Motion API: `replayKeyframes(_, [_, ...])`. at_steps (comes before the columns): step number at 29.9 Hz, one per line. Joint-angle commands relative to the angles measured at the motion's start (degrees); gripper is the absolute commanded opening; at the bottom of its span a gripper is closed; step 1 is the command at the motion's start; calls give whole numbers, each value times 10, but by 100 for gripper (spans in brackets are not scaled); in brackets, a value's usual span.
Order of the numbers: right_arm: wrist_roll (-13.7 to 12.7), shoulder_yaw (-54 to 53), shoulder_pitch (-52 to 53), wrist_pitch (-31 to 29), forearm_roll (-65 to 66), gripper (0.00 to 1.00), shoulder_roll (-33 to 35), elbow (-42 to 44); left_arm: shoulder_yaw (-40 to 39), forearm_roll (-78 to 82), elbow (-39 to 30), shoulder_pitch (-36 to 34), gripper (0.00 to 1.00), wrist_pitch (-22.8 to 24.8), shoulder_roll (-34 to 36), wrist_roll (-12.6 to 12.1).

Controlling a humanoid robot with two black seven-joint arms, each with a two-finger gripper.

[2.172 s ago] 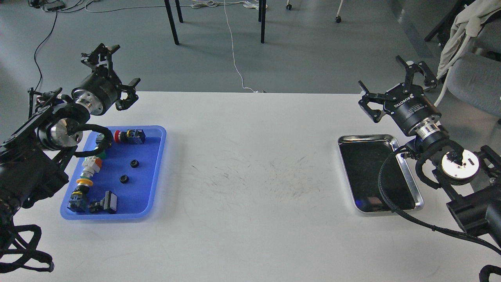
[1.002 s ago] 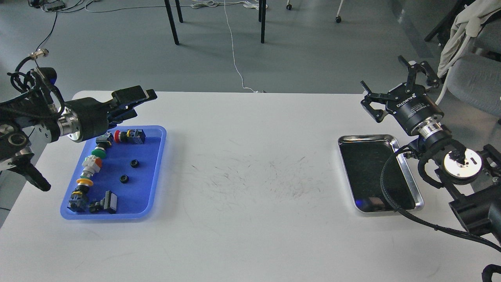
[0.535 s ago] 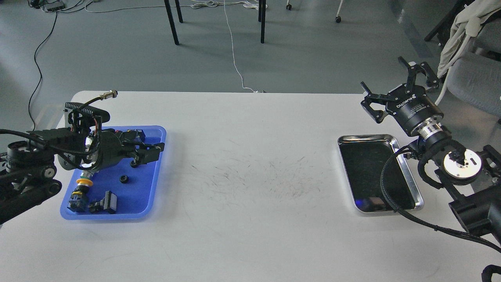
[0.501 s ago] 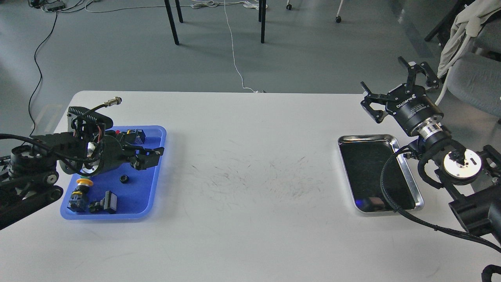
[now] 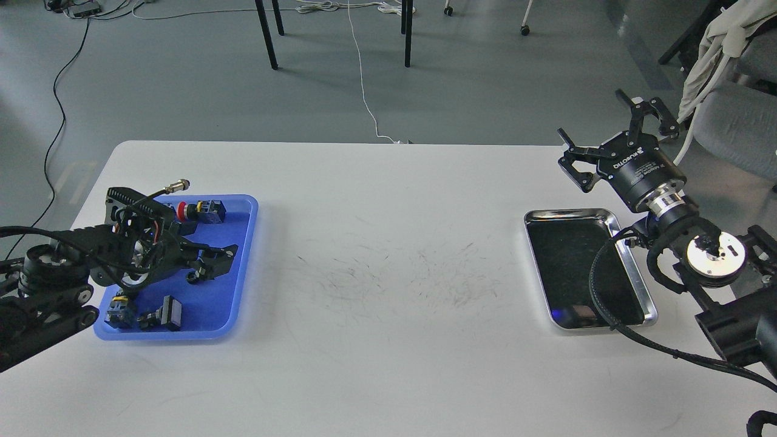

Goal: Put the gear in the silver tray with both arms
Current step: 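Close the left gripper on the black gear and lift it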

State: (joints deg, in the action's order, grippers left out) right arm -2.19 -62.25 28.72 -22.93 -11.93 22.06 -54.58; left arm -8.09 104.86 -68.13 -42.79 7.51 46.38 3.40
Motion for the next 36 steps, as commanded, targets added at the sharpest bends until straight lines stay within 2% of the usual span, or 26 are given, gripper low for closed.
replayKeyframes(1, [0,1,-1,0,1,99,0,0,0,-2,24,3,86,-3,-11,10])
replayKeyframes(5, [0,1,-2,0,1,99,1,1,1,-2,48,4,86,-8,-18,16])
replayKeyframes(10, [0,1,-3,0,1,99,4,1,1,-1,59,17,73,-9,-19,21])
replayKeyframes(19, [0,2,-3,0,2,99,4,1,1,0,75,25,59,-17,-24,21])
replayKeyframes(36, [0,3,-2,0,5,99,4,1,2,2,92,28,54,-18,-44,20])
